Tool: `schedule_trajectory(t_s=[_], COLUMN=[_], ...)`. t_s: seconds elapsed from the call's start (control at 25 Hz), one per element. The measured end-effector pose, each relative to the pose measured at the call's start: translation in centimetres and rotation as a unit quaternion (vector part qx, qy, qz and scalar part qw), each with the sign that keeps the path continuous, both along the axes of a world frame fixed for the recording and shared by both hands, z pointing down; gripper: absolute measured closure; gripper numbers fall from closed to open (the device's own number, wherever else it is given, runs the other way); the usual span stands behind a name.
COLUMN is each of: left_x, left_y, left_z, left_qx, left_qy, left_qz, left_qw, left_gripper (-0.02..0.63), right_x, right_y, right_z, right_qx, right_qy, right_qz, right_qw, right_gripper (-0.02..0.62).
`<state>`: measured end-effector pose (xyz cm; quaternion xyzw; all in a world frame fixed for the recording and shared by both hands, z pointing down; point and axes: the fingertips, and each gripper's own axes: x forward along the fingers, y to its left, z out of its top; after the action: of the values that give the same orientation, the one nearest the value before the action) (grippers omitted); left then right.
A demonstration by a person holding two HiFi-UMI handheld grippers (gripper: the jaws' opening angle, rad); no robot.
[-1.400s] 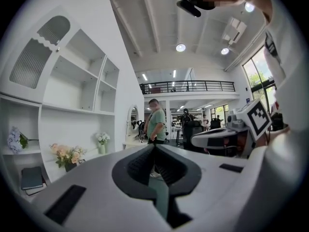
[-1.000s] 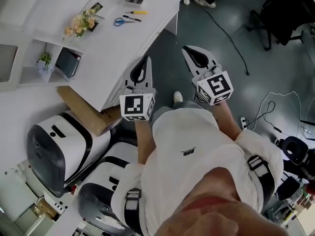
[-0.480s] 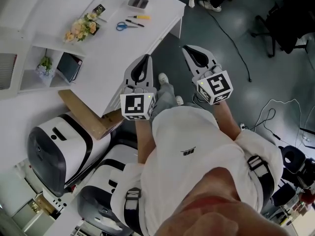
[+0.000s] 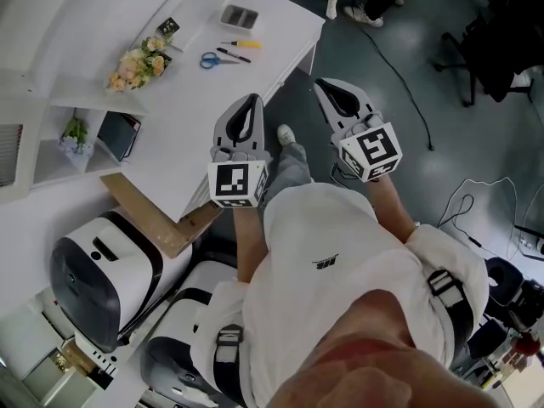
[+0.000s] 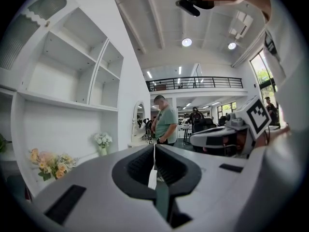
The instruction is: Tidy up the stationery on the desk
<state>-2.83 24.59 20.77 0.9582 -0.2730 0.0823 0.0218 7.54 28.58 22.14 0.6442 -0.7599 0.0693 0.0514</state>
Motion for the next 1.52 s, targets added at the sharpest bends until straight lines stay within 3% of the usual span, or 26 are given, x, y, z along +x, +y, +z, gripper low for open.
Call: schedule_trajectory(t_s=[0.84,1.2,1.52], left_x=[4.0,4.0,4.1], left_y=[-18.3,-23.5,-25.9], left_z=[3.6,6.7,10.0], left_qx=[-0.033,-0.050,-0.077], left_qy=[-0.011,-0.020,-0.025], left_qz=[0.001,-0.008,-0.029], left_qw=[0.9994,0.9985,0.9963], left_gripper=[0.606,0.606,0.606], right_x=[4.0,4.0,3.3], right_y=[-18.5,-23.5,-26.1], right_z=[3.2,6.2,10.1], right_qx=[-0.052,-0.089,-0.132], right_qy=[0.008,0.013,0.014], right_qz=[-0.004,-0.016,-0.057], right_qw=[0.999,0.996,0.990], right_gripper=[0.598,0.598,0.598])
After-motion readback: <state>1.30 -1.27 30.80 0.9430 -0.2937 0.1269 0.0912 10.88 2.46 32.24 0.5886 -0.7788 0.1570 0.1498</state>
